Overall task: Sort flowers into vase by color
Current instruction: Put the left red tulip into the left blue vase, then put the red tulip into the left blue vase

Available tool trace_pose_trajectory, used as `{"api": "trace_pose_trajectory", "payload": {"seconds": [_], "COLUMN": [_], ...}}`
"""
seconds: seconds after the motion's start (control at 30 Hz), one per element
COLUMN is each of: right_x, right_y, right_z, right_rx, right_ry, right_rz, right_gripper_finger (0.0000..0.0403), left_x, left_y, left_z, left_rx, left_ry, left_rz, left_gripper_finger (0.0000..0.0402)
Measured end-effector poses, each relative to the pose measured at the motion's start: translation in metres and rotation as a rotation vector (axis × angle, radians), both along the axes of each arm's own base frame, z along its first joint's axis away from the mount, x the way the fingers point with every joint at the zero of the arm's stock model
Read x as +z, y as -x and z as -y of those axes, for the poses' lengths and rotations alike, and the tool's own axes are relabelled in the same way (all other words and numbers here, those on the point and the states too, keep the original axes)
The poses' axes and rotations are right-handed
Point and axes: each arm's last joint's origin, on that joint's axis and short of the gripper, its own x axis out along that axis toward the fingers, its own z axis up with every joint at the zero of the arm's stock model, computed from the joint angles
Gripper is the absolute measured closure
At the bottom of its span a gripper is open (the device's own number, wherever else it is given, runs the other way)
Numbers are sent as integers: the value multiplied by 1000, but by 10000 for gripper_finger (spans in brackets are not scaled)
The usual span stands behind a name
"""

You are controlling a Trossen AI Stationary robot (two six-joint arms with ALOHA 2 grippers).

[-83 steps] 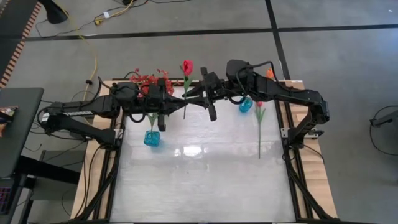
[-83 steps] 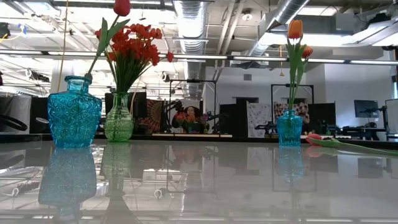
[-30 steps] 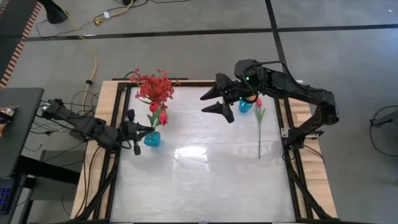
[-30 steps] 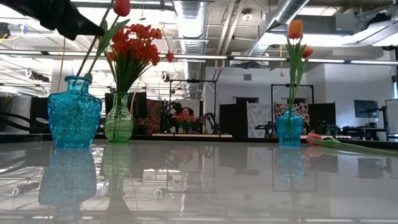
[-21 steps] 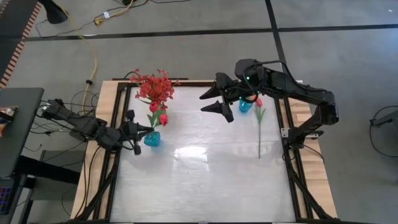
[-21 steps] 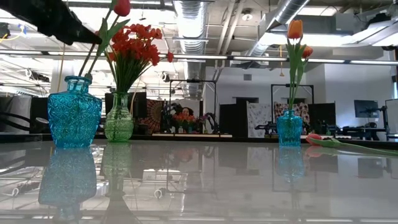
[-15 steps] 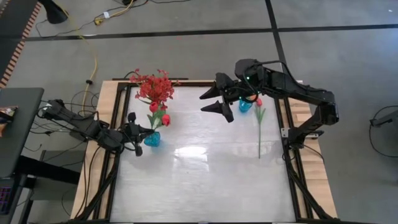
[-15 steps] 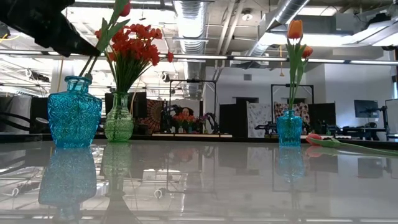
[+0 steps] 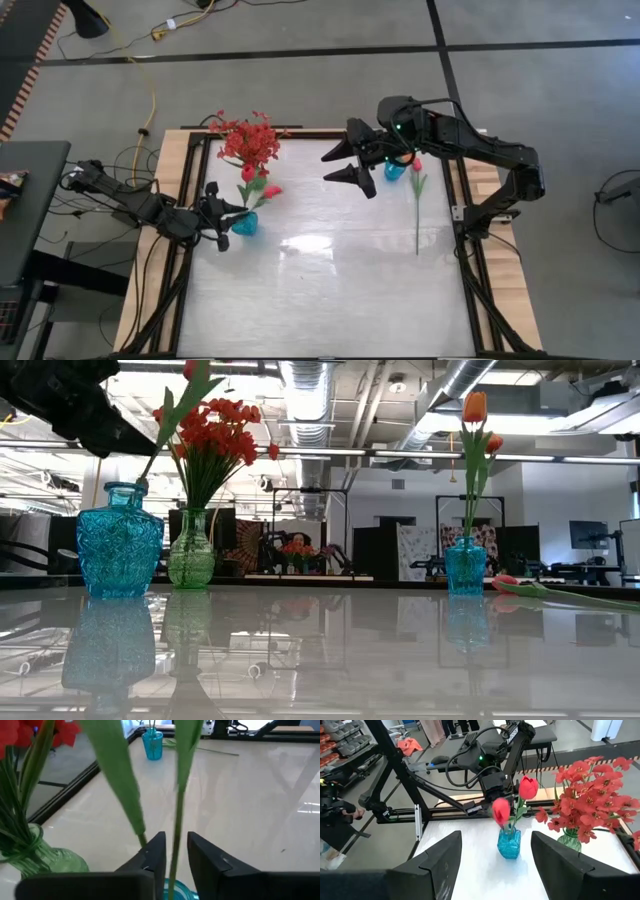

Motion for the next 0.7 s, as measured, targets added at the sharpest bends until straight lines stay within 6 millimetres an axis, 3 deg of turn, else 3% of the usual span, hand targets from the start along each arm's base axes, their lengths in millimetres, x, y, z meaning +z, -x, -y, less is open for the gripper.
{"api": "trace_pose_trajectory", "payload": {"seconds": [0.23,0.5,0.7], "right_x": [-1,-9,-16], "right_y": [0,5,8], "right_z": [0,-1,-5], "right_rx": [0,-9,-18], "right_ry": [-2,-42,-96], "right_rz": [-14,-113,-204], "right_gripper_finger": [138,138,138], "left_x": [0,26,45], "left_y": [2,19,36], "left_z": [2,-5,-13], "left_rx": [-80,-92,4], "left_ry": [63,108,251], "left_rz": [-36,-66,-74], "left_gripper_finger": [306,306,306]}}
